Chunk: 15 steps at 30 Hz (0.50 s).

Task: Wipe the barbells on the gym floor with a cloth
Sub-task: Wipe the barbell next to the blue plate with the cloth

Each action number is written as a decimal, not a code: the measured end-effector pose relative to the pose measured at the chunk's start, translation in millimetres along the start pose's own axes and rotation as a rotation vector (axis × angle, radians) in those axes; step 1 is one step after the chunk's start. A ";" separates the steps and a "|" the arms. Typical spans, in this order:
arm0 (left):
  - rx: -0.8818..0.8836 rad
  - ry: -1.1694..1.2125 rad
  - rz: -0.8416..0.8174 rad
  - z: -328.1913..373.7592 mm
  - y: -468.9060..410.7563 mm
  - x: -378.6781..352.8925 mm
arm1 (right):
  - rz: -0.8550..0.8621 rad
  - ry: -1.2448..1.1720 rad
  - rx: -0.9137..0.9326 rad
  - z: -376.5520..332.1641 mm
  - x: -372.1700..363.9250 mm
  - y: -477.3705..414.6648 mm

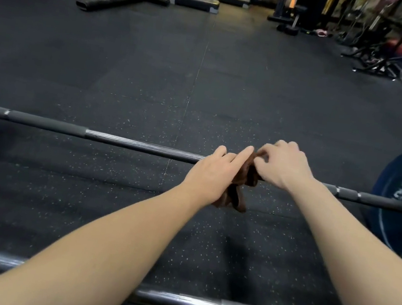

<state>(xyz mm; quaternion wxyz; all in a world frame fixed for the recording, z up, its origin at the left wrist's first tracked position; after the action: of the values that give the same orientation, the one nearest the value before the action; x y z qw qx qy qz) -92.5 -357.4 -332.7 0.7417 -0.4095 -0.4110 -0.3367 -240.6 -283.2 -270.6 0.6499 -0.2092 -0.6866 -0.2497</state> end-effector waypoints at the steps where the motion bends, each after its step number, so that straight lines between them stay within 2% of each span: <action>1: -0.030 0.002 0.012 0.0 0.5 2.9 | -0.071 0.102 0.059 -0.7 -7.5 -1.0; 3: -0.118 -0.049 0.036 -3.6 2.4 6.2 | -0.244 0.082 0.050 3.9 -27.8 -2.5; 4: -0.158 -0.087 0.041 -7.2 3.6 6.5 | -0.260 0.067 0.057 8.0 -37.8 -3.5; 8: -0.246 -0.174 0.074 -25.5 6.6 9.9 | -0.212 0.131 0.128 14.9 -47.6 -7.2; 11: -0.278 -0.149 0.071 -42.2 14.1 18.4 | -0.198 0.154 0.150 14.7 -48.0 -8.9; 15: -0.210 -0.108 0.027 -70.3 34.6 35.4 | -0.118 0.178 0.153 14.6 -55.9 -6.0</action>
<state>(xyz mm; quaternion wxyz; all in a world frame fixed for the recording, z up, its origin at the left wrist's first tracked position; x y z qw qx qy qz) -24.7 -410.2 -335.7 0.6761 -0.5077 -0.4072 -0.3453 -252.0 -276.8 -327.3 0.7067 -0.0952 -0.6542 -0.2520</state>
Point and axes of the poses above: each hand's wrist, its own y-axis away from the middle knuckle, its own x-axis out of the back of the hand, z = x × y, the point moved 2 cm from there along -y, towards the middle knuckle, and after that the axes turned 10 degrees about y, right-handed, at the moved point
